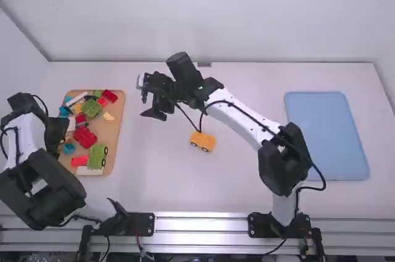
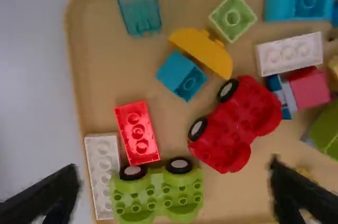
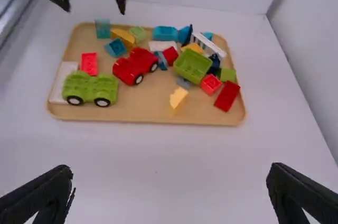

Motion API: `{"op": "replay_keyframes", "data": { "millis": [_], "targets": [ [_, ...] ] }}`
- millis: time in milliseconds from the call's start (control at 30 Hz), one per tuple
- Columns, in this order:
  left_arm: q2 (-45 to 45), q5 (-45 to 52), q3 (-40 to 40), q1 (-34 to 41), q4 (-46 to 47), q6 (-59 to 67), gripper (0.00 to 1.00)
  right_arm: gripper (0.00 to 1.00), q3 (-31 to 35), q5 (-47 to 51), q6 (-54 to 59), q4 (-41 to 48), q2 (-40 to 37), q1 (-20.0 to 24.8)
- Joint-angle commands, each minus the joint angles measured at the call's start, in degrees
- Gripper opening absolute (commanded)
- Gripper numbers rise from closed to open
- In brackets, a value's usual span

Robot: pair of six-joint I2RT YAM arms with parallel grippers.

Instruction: Assemble lego blocks to make yellow taxi

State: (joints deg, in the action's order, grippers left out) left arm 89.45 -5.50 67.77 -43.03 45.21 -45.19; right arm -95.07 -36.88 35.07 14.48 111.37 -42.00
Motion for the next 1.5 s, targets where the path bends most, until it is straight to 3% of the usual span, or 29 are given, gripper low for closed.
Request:
{"op": "replay_keyframes", "data": {
  "millis": [0, 233, 367, 500, 633, 733, 900, 1133, 1267, 1367, 1467],
  "targets": [
    [-0.9, 5.1, 0.2, 0.3, -1.1, 7.2, 0.79, 0.98, -1.7, -3.2, -0.1, -0.3, 0.8, -0.1],
    [-1.0, 10.7, 3.7, 1.5, 1.5, 9.0, 0.88, 0.98, -1.7, -2.1, -0.1, -0.2, 0.8, 0.0],
    [-0.8, 10.0, 6.1, 7.5, 0.3, 12.5, 0.94, 0.98, -1.7, -2.1, -0.1, -0.2, 0.8, 0.0],
    [0.9, -0.1, 8.0, 16.7, 0.2, 9.8, 0.97, 0.98, -1.7, -2.1, -0.7, -0.3, 0.8, 0.0],
    [2.7, -1.7, 8.4, 21.6, -1.3, 10.3, 0.97, 0.98, -1.7, -2.0, -0.7, -0.1, 0.8, 0.0],
    [6.0, -1.6, 8.9, 24.1, -3.1, 10.3, 0.89, 0.98, -1.7, 0.3, -3.8, -0.6, 0.8, 0.0],
    [12.4, -1.4, 12.7, 23.8, -1.3, 9.4, 0.87, 0.98, -1.7, 3.0, -5.1, -0.1, 0.8, 0.0],
    [27.6, -1.5, 27.3, 24.2, 9.9, 9.4, 0.84, 0.98, -1.7, 2.6, -5.3, -0.3, 0.8, 0.5],
    [31.3, -1.4, 28.1, 24.4, 10.1, 8.1, 0.74, 0.98, -1.7, 2.5, -5.3, -0.4, 0.8, 0.9],
    [33.4, 0.4, 26.8, 24.0, 8.1, 7.1, 0.56, 0.98, -1.7, 2.5, -5.3, -0.3, 0.8, 0.9],
    [33.9, 2.5, 24.5, 23.8, 5.5, 7.3, 0.49, 0.98, -1.7, 2.5, -5.3, -0.4, 0.8, 0.8]
  ]
}}
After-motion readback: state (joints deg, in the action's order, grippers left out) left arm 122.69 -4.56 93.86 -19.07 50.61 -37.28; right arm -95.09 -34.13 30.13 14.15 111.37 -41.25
